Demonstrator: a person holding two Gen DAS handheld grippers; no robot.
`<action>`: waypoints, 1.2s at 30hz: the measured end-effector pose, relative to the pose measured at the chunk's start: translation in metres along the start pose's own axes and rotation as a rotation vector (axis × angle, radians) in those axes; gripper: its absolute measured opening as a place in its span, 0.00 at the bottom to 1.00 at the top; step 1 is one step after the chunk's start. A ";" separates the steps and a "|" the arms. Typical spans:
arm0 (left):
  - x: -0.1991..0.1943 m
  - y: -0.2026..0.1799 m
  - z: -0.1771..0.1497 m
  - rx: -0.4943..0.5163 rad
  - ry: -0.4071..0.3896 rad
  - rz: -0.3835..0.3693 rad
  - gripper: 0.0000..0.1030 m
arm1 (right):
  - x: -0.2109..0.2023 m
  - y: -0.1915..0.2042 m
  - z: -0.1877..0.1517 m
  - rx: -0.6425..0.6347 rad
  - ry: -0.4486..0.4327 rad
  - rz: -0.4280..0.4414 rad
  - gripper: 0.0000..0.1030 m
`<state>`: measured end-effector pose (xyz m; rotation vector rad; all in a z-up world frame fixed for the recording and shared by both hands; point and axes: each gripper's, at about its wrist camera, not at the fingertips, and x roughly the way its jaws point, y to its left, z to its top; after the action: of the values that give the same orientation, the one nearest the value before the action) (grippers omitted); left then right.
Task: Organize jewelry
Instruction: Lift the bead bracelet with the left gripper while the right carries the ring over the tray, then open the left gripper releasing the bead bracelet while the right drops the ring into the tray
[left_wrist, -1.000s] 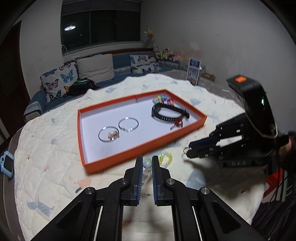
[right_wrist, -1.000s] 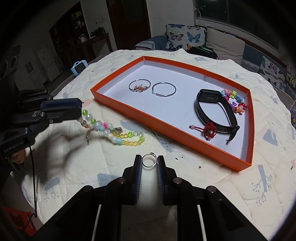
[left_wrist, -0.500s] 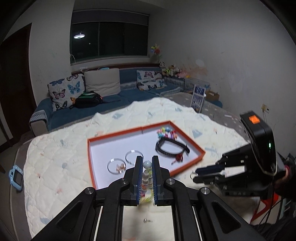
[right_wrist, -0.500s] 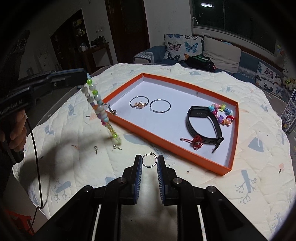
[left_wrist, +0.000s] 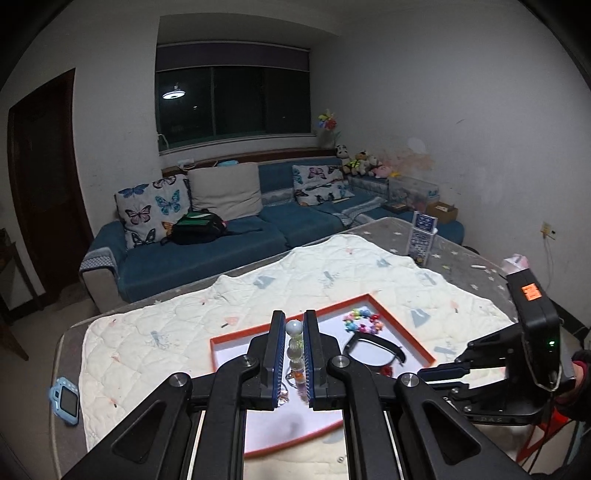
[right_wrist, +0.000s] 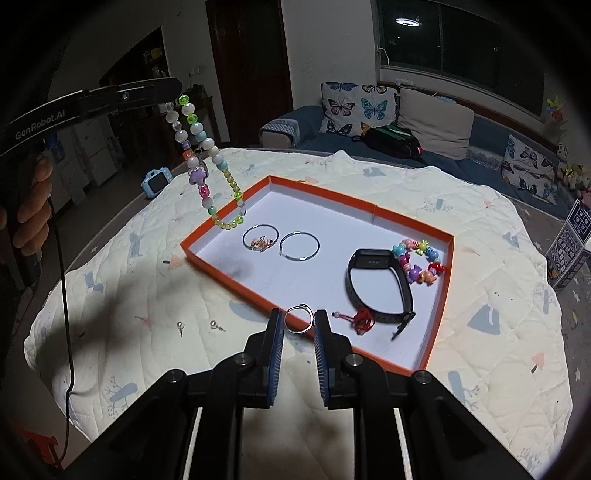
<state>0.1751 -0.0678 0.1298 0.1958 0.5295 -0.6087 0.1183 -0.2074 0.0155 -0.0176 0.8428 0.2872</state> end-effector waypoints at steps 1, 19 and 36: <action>0.003 0.002 0.000 -0.004 0.005 0.002 0.09 | 0.002 -0.001 0.002 0.001 0.000 -0.001 0.18; 0.074 0.032 -0.046 -0.082 0.148 0.002 0.09 | 0.052 -0.010 0.012 0.027 0.068 0.019 0.18; 0.119 0.040 -0.097 -0.120 0.318 0.004 0.11 | 0.072 -0.014 0.008 0.061 0.128 0.035 0.19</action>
<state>0.2409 -0.0622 -0.0140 0.1813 0.8701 -0.5426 0.1735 -0.2017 -0.0338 0.0360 0.9797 0.2952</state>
